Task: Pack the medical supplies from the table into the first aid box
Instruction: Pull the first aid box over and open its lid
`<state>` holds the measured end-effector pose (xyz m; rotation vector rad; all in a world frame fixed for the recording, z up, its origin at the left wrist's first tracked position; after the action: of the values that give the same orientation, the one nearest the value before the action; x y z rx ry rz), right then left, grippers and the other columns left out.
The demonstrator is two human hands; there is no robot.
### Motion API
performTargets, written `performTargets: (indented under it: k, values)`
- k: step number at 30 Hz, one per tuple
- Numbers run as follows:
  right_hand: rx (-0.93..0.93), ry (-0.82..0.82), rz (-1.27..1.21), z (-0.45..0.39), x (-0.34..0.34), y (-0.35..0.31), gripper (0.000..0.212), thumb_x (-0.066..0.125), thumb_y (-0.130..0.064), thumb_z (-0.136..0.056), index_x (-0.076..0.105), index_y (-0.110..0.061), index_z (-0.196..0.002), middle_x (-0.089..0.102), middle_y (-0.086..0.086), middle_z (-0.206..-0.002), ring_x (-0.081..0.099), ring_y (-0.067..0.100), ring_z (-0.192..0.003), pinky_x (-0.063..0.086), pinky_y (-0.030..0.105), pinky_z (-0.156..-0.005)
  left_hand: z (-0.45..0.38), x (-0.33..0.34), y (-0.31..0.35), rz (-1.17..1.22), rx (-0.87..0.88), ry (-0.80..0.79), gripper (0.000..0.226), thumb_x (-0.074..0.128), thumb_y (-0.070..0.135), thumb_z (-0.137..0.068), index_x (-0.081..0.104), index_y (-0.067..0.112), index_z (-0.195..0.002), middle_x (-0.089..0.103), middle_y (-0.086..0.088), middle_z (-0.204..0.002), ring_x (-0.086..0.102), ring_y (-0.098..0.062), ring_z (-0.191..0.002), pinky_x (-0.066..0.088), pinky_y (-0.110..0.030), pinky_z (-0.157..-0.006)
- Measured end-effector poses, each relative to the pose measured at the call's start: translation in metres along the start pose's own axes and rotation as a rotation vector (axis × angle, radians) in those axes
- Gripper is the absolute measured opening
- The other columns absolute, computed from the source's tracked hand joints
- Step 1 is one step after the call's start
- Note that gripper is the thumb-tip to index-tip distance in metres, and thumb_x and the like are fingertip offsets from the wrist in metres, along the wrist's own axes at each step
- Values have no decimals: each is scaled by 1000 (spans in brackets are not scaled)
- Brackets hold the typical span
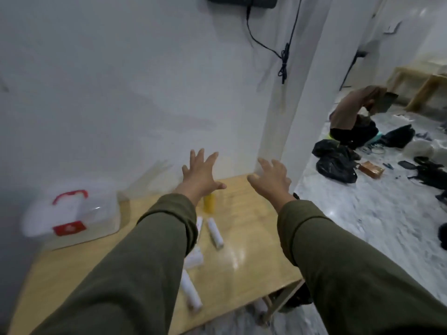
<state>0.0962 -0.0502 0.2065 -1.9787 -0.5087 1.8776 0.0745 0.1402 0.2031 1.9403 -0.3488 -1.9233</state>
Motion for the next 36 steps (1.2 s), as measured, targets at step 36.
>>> performTargets:
  k: [36]
  values:
    - [-326, -471, -246, 118, 322, -300, 94, 76, -29, -75, 14, -33, -145, 29, 13, -144, 37, 34, -129, 38, 44, -104, 147, -49, -424, 491, -528, 213, 104, 79, 19, -74, 7, 36, -147, 7, -5, -154, 27, -30, -137, 35, -40, -107]
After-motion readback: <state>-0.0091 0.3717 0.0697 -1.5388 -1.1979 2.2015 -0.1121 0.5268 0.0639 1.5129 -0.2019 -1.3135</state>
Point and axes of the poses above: each hand's wrist, its own z-axis away from the middle knuckle, its own x-axis out of the palm, y = z × x, the point moved 8 cm from there along -z, towards the middle knuckle
